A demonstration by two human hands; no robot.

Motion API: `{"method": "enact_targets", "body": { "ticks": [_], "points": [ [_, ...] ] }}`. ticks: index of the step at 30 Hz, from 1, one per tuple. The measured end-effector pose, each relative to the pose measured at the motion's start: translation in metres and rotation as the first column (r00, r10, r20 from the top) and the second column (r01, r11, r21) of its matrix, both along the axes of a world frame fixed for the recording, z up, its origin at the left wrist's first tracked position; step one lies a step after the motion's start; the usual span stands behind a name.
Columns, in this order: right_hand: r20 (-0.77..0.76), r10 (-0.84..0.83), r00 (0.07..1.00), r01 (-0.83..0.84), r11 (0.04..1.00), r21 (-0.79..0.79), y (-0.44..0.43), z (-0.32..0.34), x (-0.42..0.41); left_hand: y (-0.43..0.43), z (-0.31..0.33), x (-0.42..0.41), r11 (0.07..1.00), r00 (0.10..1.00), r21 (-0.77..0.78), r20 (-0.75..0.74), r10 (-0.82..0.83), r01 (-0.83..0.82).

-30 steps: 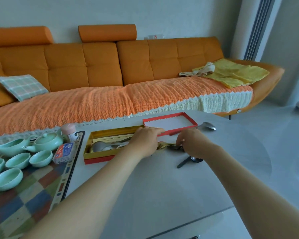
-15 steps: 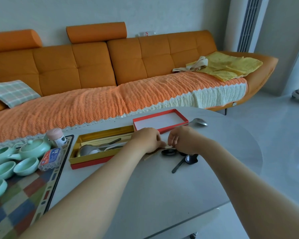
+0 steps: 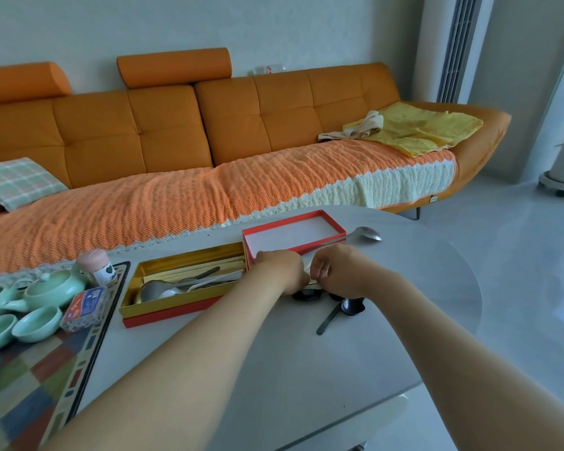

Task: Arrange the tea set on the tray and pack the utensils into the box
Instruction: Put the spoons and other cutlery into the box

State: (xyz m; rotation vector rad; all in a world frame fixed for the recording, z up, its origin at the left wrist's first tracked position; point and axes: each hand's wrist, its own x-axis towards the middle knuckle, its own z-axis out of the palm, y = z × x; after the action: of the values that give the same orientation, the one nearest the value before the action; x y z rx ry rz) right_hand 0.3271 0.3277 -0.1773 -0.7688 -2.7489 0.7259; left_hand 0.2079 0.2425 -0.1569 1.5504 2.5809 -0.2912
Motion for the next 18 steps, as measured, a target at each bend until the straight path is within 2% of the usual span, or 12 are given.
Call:
{"method": "enact_targets", "body": {
  "ticks": [4,6,9,13,16,18],
  "points": [
    [-0.028,0.0,1.0,0.0,1.0,-0.017,-0.003,0.001,-0.002,-0.008,0.0,-0.007,0.997,0.997,0.073,-0.076,-0.031,0.036],
    [-0.031,-0.002,1.0,0.001,1.0,-0.027,-0.005,0.003,-0.005,-0.01,0.003,-0.013,0.984,0.999,0.176,-0.048,0.019,-0.01],
    [0.018,0.013,1.0,-0.013,1.0,-0.004,-0.007,0.004,-0.011,-0.008,0.007,-0.023,0.892,0.969,0.403,0.213,0.125,-0.204],
    [0.091,0.009,0.996,-0.009,1.0,0.007,-0.014,0.009,-0.015,-0.008,0.013,-0.023,0.694,0.833,0.59,0.552,0.024,-0.411],
    [0.074,0.006,0.997,-0.007,1.0,0.013,-0.019,0.01,-0.018,-0.014,0.015,-0.027,0.57,0.726,0.624,0.685,-0.07,-0.534],
    [-0.001,-0.025,1.0,0.025,0.999,-0.028,-0.021,0.011,-0.025,-0.02,0.017,-0.032,0.536,0.645,0.596,0.755,-0.119,-0.598]
  ]
}}
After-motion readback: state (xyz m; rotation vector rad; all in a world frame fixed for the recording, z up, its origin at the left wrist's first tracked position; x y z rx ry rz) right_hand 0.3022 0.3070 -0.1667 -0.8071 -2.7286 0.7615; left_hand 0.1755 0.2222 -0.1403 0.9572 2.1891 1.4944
